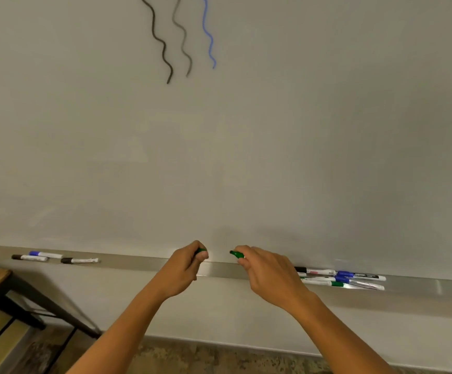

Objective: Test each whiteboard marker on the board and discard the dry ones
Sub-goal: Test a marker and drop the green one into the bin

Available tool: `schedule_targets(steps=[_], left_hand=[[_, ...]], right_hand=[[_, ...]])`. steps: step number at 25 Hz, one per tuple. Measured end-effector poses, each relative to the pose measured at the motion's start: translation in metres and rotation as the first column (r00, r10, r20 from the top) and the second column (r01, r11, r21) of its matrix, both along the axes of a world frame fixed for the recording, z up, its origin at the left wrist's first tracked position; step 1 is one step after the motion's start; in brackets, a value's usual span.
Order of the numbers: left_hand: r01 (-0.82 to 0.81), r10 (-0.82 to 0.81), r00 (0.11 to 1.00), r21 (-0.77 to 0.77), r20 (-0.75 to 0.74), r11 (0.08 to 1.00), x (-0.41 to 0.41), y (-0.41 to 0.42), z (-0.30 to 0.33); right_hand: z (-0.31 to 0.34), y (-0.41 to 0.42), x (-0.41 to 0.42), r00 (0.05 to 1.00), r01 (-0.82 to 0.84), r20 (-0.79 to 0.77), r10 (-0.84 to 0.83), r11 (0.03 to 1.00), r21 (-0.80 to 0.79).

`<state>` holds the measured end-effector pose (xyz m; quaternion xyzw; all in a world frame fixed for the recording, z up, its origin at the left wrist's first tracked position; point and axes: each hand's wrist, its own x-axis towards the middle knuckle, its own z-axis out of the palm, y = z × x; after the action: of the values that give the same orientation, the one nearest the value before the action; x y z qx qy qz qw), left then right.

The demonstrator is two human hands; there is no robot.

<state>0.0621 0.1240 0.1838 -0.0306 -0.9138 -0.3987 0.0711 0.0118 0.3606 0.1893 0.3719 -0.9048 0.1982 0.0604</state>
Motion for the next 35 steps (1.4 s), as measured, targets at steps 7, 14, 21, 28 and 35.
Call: schedule_targets(steps=[7,14,21,28,35], left_hand=[[-0.142,0.115,0.969,-0.11,-0.218,0.984,-0.025,-0.021,0.068],[-0.532,0.394,0.781,-0.184,-0.485,0.827,-0.055,-0.072,0.158],[-0.561,0.401,0.612,-0.017,-0.682,0.827,-0.087,-0.115,0.264],[-0.53,0.29,0.445,0.012,-0.847,0.848,-0.12,-0.143,0.334],[-0.585,0.002,0.319,-0.195,-0.948,0.787,-0.16,-0.162,0.366]], right_hand=[[0.066,-0.007,-0.013,0.988,0.062,0.15,-0.034,0.98,-0.189],[0.148,-0.038,-0.039,0.997,-0.051,-0.07,0.027,0.926,-0.375],[0.247,-0.069,-0.047,0.997,-0.077,-0.065,0.045,0.731,-0.678],[0.32,-0.086,-0.066,0.972,-0.084,-0.205,-0.113,0.649,-0.756],[0.374,-0.102,-0.084,0.939,-0.122,-0.253,-0.235,0.458,-0.88]])
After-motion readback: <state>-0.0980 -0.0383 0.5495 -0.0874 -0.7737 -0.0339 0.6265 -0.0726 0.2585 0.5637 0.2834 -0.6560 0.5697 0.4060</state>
